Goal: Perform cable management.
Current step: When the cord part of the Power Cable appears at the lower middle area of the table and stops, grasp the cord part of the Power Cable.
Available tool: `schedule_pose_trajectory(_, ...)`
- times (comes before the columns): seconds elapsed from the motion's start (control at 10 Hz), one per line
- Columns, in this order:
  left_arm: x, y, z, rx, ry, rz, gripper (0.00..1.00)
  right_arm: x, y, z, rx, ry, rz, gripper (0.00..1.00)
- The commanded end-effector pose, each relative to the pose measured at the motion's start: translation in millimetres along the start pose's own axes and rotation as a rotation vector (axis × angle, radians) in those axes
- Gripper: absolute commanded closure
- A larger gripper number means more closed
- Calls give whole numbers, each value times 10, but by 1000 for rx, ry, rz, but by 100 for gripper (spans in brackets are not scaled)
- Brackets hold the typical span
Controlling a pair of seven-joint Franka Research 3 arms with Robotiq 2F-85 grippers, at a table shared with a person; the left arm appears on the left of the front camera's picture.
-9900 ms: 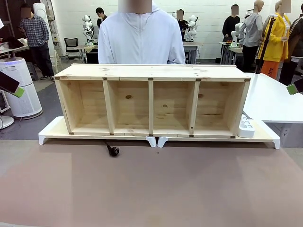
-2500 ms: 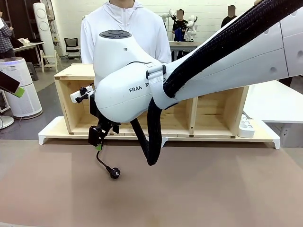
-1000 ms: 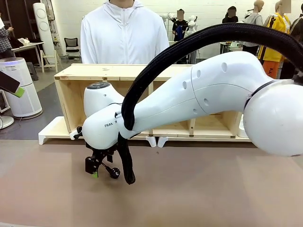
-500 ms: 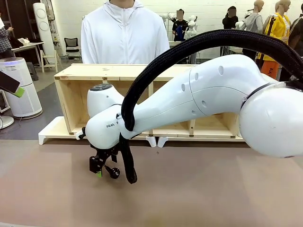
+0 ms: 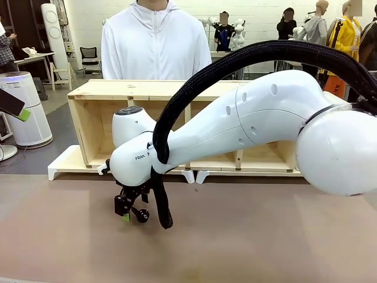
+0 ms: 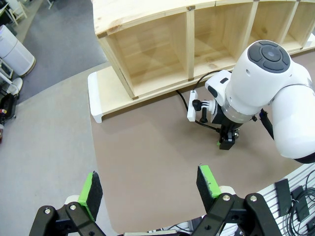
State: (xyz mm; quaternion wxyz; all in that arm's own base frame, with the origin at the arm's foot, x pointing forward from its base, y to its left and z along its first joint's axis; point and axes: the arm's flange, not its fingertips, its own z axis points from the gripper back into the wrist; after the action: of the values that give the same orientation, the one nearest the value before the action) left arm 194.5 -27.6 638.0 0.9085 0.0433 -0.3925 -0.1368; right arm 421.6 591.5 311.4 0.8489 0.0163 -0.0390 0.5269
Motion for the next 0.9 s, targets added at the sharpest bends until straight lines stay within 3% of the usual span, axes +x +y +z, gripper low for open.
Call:
schedule_pose_trajectory(0.0, 20, 6, -7, 4, -10, 0, 0, -14, 0, -26, 1, 6, -6, 19)
schedule_pose_trajectory(0.1, 20, 6, -7, 4, -10, 0, 0, -21, -3, -27, 6, 9, -17, 19)
schedule_pose_trajectory(0.2, 20, 6, -7, 4, -10, 0, 0, -23, -2, -31, 11, 13, -19, 38)
schedule_pose_trajectory(0.3, 20, 6, -7, 4, -10, 0, 0, -20, -7, -29, 12, 13, -20, 24)
schedule_pose_trajectory(0.4, 20, 6, -7, 4, -10, 0, 0, -17, -10, -27, 14, 12, -18, 57)
schedule_pose_trajectory(0.5, 20, 6, -7, 4, -10, 0, 0, -12, -9, -26, 15, 9, -13, 43)
schedule_pose_trajectory(0.6, 20, 6, -7, 4, -10, 0, 0, -10, -10, -26, 16, 12, -12, 76)
schedule_pose_trajectory(0.7, 20, 6, -7, 4, -10, 0, 0, -8, -14, -23, 18, 12, -10, 62)
schedule_pose_trajectory(0.8, 20, 6, -7, 4, -10, 0, 0, -5, -15, -20, 21, 11, -11, 95)
